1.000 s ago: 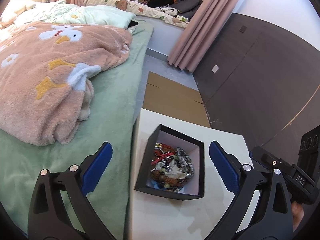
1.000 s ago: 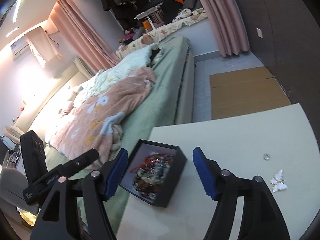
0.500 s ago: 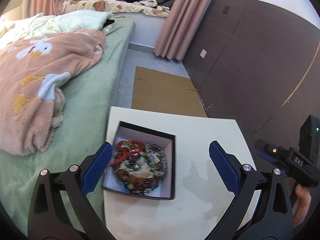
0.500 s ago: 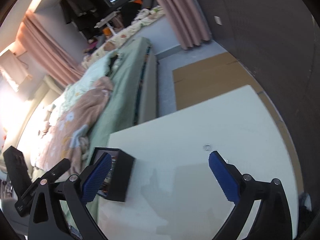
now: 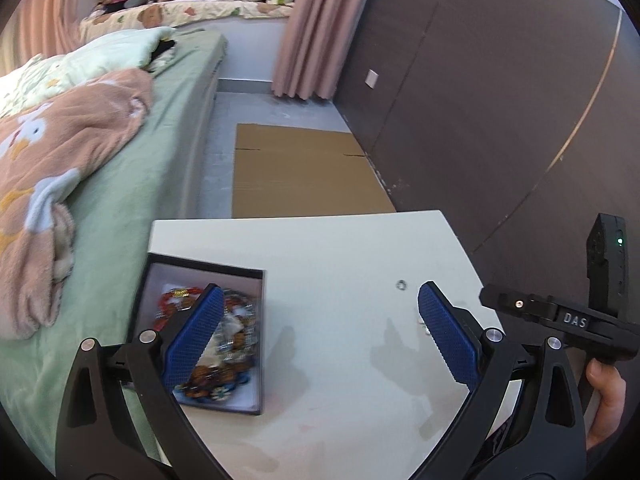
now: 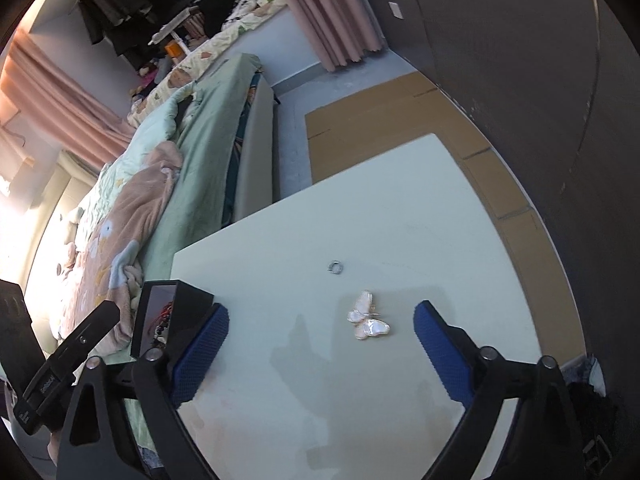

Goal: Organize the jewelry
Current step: 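Grasp the small silver ring with the left tool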

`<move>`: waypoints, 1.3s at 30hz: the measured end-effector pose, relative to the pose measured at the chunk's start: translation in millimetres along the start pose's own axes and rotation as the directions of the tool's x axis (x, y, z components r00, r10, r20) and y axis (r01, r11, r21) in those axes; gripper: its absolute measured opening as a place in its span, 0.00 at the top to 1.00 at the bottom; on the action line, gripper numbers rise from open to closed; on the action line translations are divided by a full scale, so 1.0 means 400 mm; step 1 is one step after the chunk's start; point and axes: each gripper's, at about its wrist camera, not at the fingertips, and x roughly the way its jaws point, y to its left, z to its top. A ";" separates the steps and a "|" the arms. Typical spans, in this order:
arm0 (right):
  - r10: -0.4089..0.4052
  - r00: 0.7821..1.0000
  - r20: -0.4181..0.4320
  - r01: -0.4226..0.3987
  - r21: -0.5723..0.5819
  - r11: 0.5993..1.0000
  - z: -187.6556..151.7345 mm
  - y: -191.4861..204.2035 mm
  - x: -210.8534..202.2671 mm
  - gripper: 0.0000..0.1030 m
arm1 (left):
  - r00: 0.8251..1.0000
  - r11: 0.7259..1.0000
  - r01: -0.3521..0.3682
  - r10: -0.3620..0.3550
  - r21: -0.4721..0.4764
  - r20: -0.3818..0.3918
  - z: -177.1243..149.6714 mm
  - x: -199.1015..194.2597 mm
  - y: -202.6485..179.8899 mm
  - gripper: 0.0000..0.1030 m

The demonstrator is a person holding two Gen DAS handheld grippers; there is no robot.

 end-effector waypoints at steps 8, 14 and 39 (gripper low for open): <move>-0.058 0.998 -0.013 0.059 0.091 0.994 0.015 -0.085 -0.008 0.23 | 0.998 0.998 0.035 -0.032 0.060 -0.045 0.012 0.075 -0.097 0.12; -0.066 0.998 -0.019 0.068 0.130 0.989 0.023 -0.128 -0.010 0.23 | 0.991 0.994 0.073 -0.063 0.082 -0.115 0.019 0.162 -0.156 0.26; -0.139 0.989 -0.039 0.144 0.151 0.978 0.057 -0.205 -0.006 0.25 | 0.968 0.966 -0.042 0.103 0.254 -0.230 -0.045 0.413 -0.284 0.79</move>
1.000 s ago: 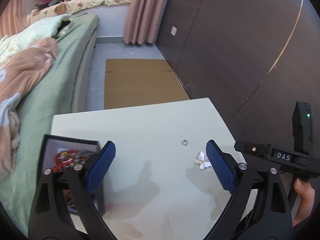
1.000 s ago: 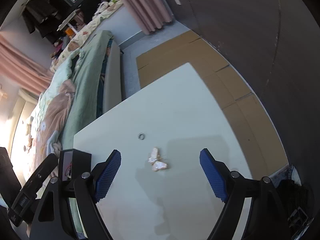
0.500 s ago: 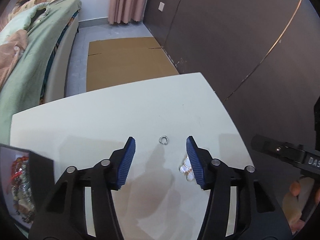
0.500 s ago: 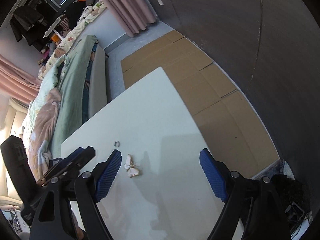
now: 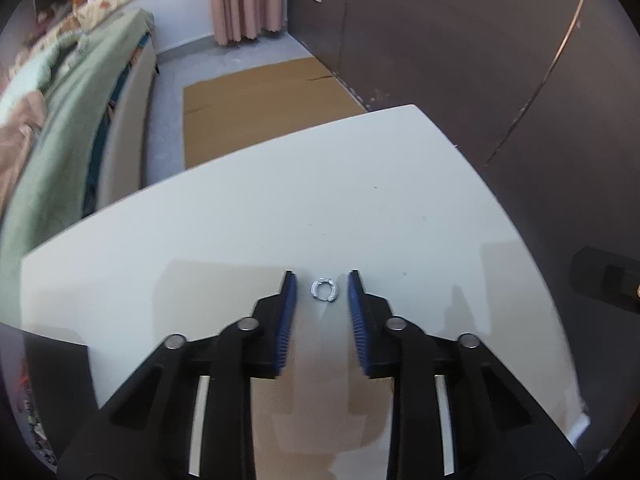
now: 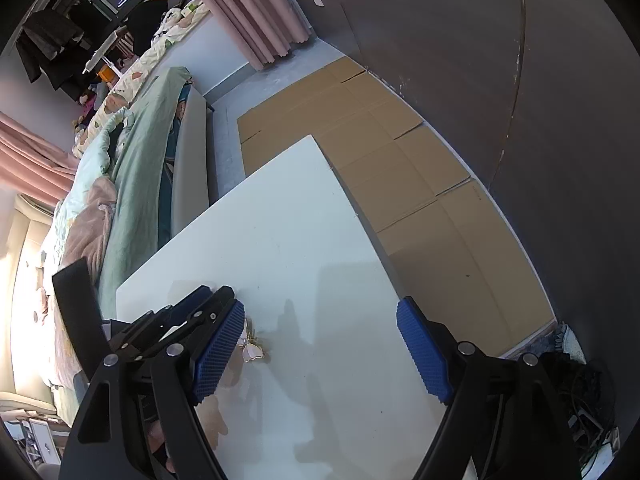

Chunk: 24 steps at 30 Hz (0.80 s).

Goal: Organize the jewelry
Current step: 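Grasp the small silver ring with the left tool, then carry ring into box with left tool while right tool grasps white butterfly charm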

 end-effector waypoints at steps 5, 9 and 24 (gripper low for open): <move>-0.004 1.000 -0.001 0.004 -0.006 1.000 -0.003 0.001 0.006 0.25 | 1.000 0.999 0.016 -0.016 -0.038 -0.016 -0.002 -0.010 0.023 0.87; 0.037 0.999 -0.031 -0.038 -0.025 0.999 -0.008 0.018 0.029 0.27 | 1.000 0.998 0.022 -0.021 -0.057 0.004 -0.004 -0.043 0.051 0.87; 0.057 0.988 -0.141 -0.080 -0.163 0.983 -0.056 0.127 0.122 0.57 | 0.997 0.990 0.028 -0.017 -0.140 0.075 -0.044 -0.218 0.187 0.87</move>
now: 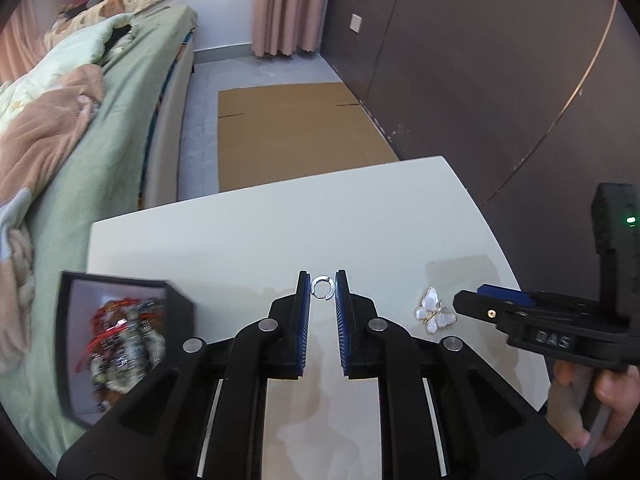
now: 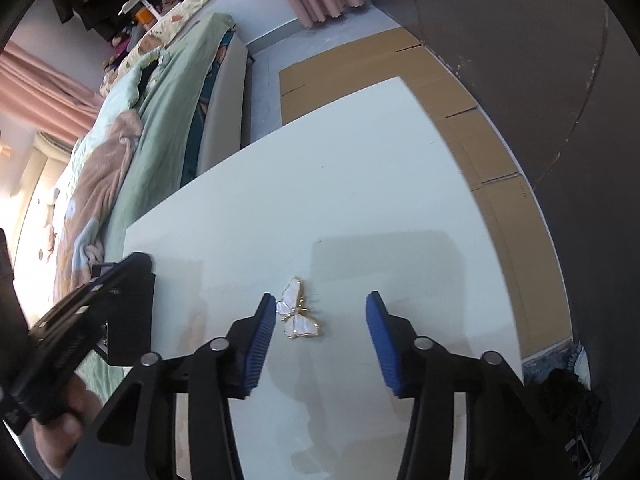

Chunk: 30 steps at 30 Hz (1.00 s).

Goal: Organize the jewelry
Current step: 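Carry ring into box with left tool while right tool grasps white butterfly charm, then lower the white butterfly charm into the black box and open the right tool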

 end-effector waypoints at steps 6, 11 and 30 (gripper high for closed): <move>-0.011 1.000 -0.017 0.009 -0.062 0.998 -0.005 0.045 0.028 0.66 | 0.999 1.000 -0.018 0.019 -0.020 0.026 -0.011 -0.066 0.055 0.87; -0.037 0.999 -0.034 0.034 -0.087 0.996 -0.009 0.059 0.056 0.73 | 0.998 0.999 -0.038 0.040 -0.035 0.048 -0.016 -0.117 0.100 0.87; 0.044 0.998 0.047 -0.037 -0.133 0.990 -0.021 0.147 0.010 0.88 | 0.992 0.988 -0.078 0.090 -0.135 0.090 -0.046 -0.232 0.256 0.87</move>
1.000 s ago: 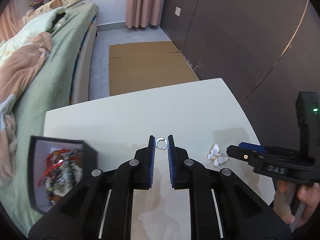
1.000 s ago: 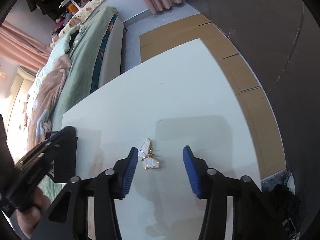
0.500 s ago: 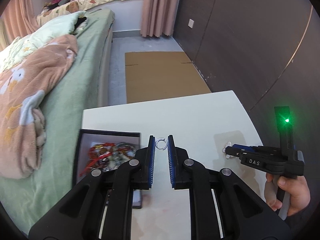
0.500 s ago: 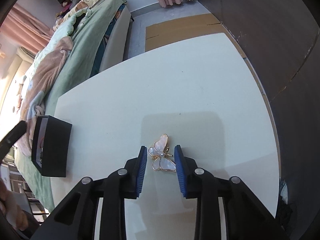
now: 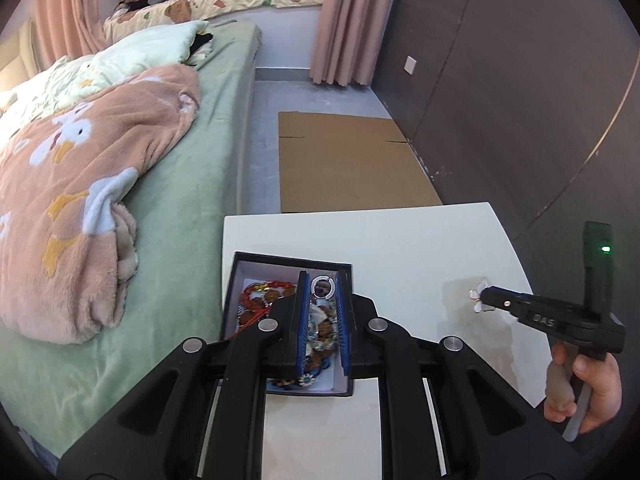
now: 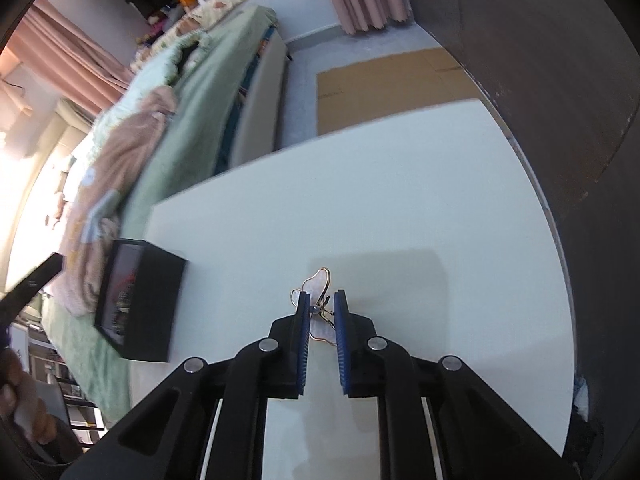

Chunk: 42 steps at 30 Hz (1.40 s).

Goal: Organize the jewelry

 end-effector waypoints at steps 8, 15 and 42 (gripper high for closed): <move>0.107 0.991 0.076 -0.102 -0.060 0.993 0.001 0.098 -0.052 0.88 | 1.000 0.997 0.007 -0.006 -0.074 0.018 -0.010 -0.018 0.076 0.51; 0.204 0.973 0.106 -0.197 -0.073 0.978 0.006 0.170 -0.066 0.88 | 1.000 0.996 0.002 -0.001 -0.091 0.020 -0.029 -0.033 0.117 0.42; 0.310 0.939 0.151 -0.295 -0.117 0.948 -0.053 0.366 -0.075 0.19 | 0.996 0.985 0.044 -0.029 -0.166 0.089 -0.118 -0.186 0.220 0.05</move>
